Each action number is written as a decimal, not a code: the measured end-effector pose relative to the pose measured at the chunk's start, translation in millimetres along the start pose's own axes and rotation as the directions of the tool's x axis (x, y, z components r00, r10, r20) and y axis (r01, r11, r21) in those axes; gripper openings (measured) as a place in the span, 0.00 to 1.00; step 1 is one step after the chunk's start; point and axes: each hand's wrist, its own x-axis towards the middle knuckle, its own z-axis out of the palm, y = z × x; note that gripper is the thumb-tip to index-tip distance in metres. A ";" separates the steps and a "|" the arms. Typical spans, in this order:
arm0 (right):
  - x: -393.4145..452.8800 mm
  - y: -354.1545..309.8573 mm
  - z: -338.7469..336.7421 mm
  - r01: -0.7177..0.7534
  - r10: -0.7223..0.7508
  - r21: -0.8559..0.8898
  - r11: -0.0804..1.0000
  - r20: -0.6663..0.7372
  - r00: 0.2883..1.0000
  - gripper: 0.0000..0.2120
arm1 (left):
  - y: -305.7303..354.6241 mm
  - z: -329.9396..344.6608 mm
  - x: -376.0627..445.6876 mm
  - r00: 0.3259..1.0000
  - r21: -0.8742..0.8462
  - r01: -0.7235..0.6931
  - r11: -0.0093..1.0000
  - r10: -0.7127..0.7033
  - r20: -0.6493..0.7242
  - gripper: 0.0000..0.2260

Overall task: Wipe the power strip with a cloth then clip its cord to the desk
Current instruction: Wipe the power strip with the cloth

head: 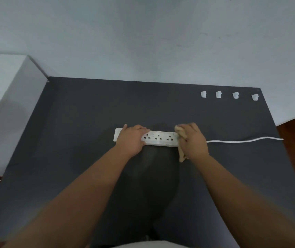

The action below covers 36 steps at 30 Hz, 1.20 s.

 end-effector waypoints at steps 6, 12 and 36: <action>-6.4 -9.9 11.5 0.206 -0.157 -0.130 0.970 0.312 0.937 0.14 | -4.0 6.2 -0.9 1.000 -0.057 0.021 0.998 -0.022 -0.018 0.25; 11.2 8.4 -8.1 -0.034 0.035 -0.046 0.998 0.039 0.999 0.15 | -4.9 9.2 0.2 0.999 -0.103 0.026 0.994 -0.030 -0.041 0.24; 13.5 21.6 -28.6 -0.048 0.069 -0.149 0.988 0.141 0.988 0.14 | -8.8 17.4 -1.1 0.996 -0.193 0.013 0.981 -0.029 -0.083 0.24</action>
